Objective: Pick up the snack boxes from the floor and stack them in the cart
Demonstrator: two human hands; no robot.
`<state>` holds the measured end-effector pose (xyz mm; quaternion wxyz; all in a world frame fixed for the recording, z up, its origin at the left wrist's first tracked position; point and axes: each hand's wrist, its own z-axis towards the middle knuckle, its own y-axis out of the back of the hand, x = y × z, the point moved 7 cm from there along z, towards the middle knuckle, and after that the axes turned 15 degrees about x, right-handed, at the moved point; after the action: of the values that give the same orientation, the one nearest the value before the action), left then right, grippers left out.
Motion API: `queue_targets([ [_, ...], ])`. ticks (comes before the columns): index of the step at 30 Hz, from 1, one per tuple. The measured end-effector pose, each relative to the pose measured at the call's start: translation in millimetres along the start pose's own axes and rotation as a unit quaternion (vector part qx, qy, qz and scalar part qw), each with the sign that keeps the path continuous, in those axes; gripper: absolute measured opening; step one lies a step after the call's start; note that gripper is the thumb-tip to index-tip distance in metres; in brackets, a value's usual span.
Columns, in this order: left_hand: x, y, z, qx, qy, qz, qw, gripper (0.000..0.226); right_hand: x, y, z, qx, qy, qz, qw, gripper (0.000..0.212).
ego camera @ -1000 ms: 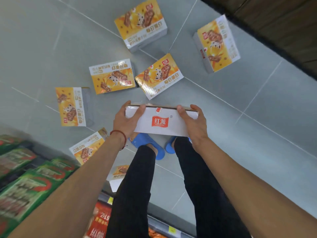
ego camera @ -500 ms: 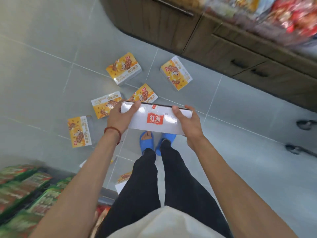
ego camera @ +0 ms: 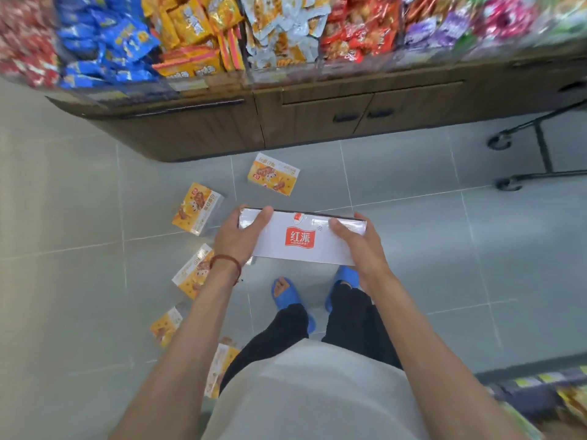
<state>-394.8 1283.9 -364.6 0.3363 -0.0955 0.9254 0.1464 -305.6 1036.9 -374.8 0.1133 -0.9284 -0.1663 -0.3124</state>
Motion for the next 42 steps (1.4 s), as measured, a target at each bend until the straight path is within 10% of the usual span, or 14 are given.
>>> queue_targets([
  [5, -55.8, -69.1, 6.4, 0.039, -0.030, 0.047, 0.998, 0.029, 14.8, 70.0, -7.0, -0.040, 0.038, 0.045, 0.997, 0.042],
  [12, -133.2, -198.7, 17.6, 0.085, -0.067, 0.114, 0.988, 0.050, 32.7, 199.0, -13.1, -0.090, 0.074, 0.106, 0.988, 0.055],
  [24, -267.0, -427.7, 33.8, 0.165, -0.129, 0.182, 0.961, 0.016, 90.6, 419.9, -27.6, -0.211, 0.128, 0.144, 0.958, 0.060],
  [42, -481.9, -715.5, 149.9, 0.300, -0.188, 0.296, 0.887, 0.043, 218.3, 665.6, 5.4, -0.374, 0.157, 0.252, 0.878, 0.041],
])
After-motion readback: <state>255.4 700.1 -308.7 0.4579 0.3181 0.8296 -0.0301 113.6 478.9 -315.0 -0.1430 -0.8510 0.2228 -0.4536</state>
